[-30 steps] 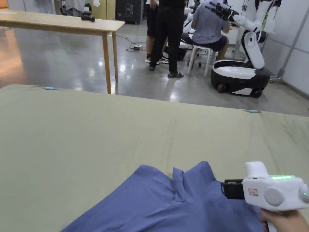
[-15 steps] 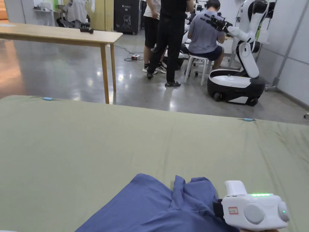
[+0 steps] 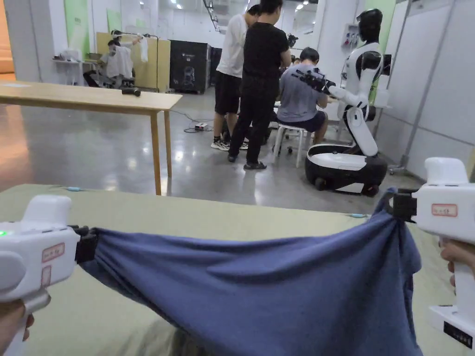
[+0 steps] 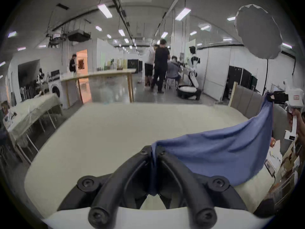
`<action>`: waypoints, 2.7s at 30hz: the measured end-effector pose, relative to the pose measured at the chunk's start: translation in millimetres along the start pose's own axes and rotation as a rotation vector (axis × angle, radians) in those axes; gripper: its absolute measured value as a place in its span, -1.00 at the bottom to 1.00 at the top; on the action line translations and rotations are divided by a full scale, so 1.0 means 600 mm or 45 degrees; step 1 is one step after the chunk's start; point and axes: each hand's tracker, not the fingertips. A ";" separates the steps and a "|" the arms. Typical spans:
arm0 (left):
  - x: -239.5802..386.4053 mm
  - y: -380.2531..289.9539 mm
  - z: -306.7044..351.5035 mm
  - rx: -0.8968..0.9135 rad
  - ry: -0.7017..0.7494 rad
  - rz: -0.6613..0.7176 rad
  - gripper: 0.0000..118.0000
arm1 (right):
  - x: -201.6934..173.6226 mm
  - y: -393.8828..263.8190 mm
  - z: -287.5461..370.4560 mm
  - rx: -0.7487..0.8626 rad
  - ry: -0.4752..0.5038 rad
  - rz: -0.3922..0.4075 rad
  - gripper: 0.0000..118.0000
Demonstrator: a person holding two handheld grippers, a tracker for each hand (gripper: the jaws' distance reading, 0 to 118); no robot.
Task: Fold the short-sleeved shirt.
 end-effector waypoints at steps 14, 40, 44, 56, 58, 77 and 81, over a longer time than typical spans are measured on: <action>0.042 0.373 -0.014 0.369 0.219 -0.160 -0.96 | 0.032 0.295 0.049 0.344 -0.056 -0.043 -0.88; 0.049 0.048 -0.006 0.185 0.126 -0.092 -0.96 | 0.023 -0.002 0.041 0.170 -0.030 -0.119 -0.88; 0.052 -0.063 0.073 0.068 0.048 -0.190 -0.96 | 0.020 -0.121 0.134 0.078 -0.019 0.001 -0.88; 0.033 -0.450 0.159 -0.465 -0.056 -0.094 -0.96 | -0.002 -0.586 0.189 -0.576 -0.023 -0.024 -0.88; 0.030 -0.451 0.167 -0.461 -0.049 -0.057 -0.77 | 0.008 -0.590 0.199 -0.549 -0.006 -0.125 -0.87; 0.021 -0.374 0.287 -0.150 0.083 -0.050 -1.00 | -0.078 -0.469 0.354 0.028 0.058 -0.023 -0.92; -0.005 -0.420 0.250 -0.315 0.010 -0.028 -0.86 | -0.071 -0.491 0.334 -0.057 0.037 -0.018 -0.92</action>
